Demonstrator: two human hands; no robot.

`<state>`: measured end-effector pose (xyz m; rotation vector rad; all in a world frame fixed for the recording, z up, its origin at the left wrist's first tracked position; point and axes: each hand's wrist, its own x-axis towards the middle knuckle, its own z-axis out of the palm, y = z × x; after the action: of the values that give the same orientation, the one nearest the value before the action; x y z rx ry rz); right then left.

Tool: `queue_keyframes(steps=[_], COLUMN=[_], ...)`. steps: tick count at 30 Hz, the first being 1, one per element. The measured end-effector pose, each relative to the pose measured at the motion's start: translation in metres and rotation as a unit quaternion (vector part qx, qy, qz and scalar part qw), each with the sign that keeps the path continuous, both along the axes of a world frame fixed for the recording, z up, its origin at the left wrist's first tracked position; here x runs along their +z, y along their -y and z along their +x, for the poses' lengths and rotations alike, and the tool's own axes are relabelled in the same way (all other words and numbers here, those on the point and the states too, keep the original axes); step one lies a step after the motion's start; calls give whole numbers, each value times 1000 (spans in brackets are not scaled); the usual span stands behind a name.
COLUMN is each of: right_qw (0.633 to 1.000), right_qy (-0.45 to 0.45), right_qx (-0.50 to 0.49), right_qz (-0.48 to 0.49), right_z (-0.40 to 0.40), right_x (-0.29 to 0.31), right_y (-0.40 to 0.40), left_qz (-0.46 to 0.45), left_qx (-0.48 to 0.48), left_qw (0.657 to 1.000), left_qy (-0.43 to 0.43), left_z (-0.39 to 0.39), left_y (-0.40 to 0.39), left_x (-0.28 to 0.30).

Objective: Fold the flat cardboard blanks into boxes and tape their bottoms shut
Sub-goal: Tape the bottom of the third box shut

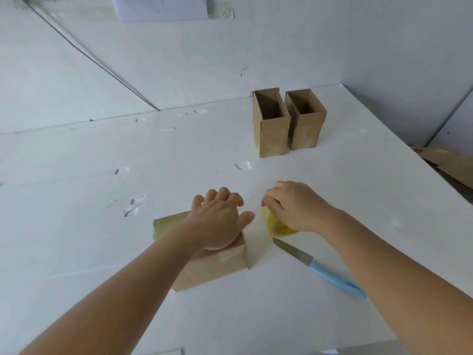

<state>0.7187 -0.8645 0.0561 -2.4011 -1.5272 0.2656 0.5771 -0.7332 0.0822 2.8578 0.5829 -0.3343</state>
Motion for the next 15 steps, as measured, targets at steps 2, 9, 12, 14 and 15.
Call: queue_keyframes(steps=[2,9,12,14,15], right_qw=[1000,998,997,996,996], right_qy=[8,44,46,51,54], right_qx=[-5,14,10,17,21], right_qz=[12,39,55,71,75], right_z=[-2,-4,-3,-5,-5], right_x=[0,0,3,3,2], right_y=[1,-1,2,2,2], left_qz=[3,-140,-213,-239,-251], left_qx=[-14,-34,-9,-3,1], left_qw=[999,982,973,967,965], left_qy=[-48,-121,-84,-81,-81], left_z=[15,63,62,61,61], left_y=[-1,2,-1,-5,-6], left_x=[7,13,10,10,10])
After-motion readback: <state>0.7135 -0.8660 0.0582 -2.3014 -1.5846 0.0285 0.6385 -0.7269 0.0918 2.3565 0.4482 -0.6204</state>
